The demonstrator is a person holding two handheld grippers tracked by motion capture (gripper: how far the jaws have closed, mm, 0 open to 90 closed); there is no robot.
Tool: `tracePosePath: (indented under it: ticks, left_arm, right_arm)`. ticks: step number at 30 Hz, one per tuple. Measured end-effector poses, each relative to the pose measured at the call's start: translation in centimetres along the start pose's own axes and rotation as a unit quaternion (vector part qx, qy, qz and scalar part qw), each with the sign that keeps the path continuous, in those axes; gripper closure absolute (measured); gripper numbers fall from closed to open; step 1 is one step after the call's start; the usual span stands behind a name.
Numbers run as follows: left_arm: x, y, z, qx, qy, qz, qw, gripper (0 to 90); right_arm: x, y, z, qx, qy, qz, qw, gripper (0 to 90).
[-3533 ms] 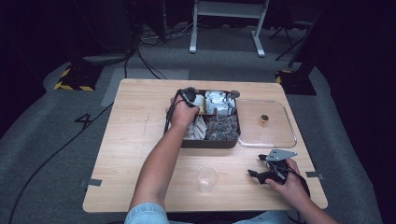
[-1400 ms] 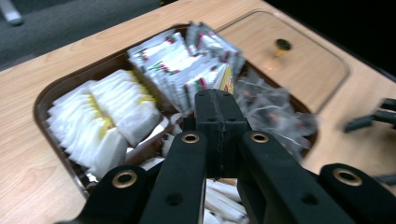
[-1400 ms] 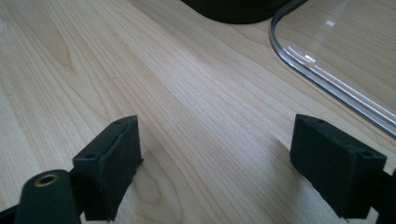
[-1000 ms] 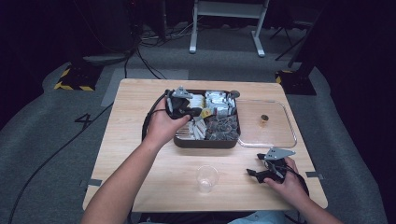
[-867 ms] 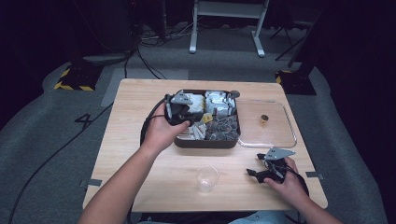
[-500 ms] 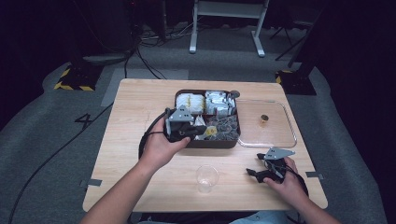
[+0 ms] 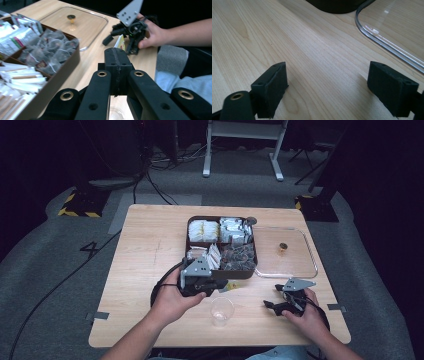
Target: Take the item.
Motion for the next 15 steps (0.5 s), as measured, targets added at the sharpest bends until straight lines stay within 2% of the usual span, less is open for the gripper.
tracePosePath:
  ticks: [3,5,15]
  left_arm:
    - [0.0,-0.4,0.6,0.005,-0.005,0.0,1.0,90.0]
    - [0.1,-0.7,0.9,0.01,0.0,0.0,0.9999,90.0]
    - [1.1,-2.7,1.8,0.007,-0.013,-0.003,0.9999,90.0]
  right_arm:
    - [0.0,0.0,0.0,0.0,0.0,0.0,1.0,16.4]
    - [0.0,0.0,0.0,0.0,0.0,0.0,1.0,16.5]
    - [0.0,0.0,0.0,0.0,0.0,0.0,1.0,16.4]
Point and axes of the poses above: each handheld gripper's, and its own axes: x roughly forward along the jaws, y roughly out of its top, z roughly to its right, the point moved 2 cm from there along x, roughly forward along the jaws, and after that the axes turned 1 degree about -z, right-handed, at the moved point
